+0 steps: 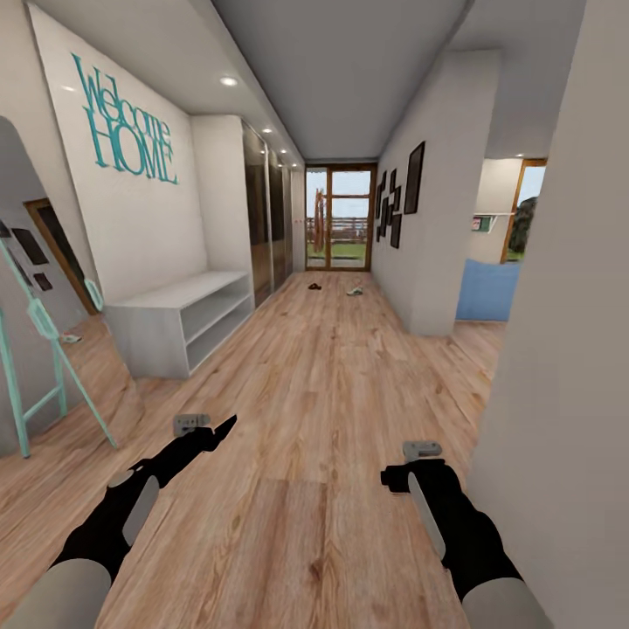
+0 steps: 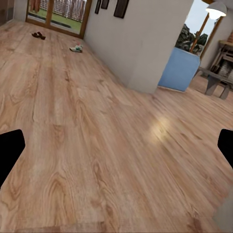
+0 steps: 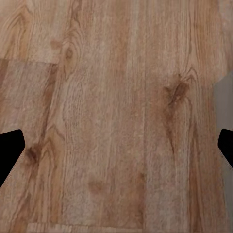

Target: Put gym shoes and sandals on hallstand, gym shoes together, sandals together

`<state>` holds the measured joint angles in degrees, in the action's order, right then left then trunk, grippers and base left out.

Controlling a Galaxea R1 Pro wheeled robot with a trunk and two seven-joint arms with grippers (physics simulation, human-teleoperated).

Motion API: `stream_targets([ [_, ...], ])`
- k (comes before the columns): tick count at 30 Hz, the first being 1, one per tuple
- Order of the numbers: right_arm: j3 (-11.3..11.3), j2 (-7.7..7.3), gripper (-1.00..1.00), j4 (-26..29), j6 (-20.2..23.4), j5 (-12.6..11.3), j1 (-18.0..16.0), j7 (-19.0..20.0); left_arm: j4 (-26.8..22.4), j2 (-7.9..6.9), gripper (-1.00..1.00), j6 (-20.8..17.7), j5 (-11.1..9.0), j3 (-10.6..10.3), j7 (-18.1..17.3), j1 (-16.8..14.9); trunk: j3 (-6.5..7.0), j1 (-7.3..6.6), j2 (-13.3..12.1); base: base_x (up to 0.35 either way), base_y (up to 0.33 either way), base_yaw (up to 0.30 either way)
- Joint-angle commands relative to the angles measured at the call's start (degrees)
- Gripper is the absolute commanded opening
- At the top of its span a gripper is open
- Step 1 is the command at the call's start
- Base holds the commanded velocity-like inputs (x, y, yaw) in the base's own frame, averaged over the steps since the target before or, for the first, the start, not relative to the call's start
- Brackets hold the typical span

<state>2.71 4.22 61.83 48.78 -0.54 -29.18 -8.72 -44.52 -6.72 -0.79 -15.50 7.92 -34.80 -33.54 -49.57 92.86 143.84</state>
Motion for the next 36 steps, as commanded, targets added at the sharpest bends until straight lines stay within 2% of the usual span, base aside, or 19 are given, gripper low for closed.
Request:
stream_targets([
  [1,0.1,0.00,1.00,0.0,0.3,-0.1,0.0,-0.3,0.0,0.01,1.00,-0.1,-0.3,0.1,-0.3,0.0,-0.07,0.02,0.0,0.347,-0.014,0.000],
  [36,0.1,-0.06,1.00,0.0,0.3,-0.1,-0.1,-0.3,0.0,0.04,1.00,-0.1,-0.3,0.0,-0.3,0.0,-0.07,0.02,0.0,0.348,-0.001,0.000],
])
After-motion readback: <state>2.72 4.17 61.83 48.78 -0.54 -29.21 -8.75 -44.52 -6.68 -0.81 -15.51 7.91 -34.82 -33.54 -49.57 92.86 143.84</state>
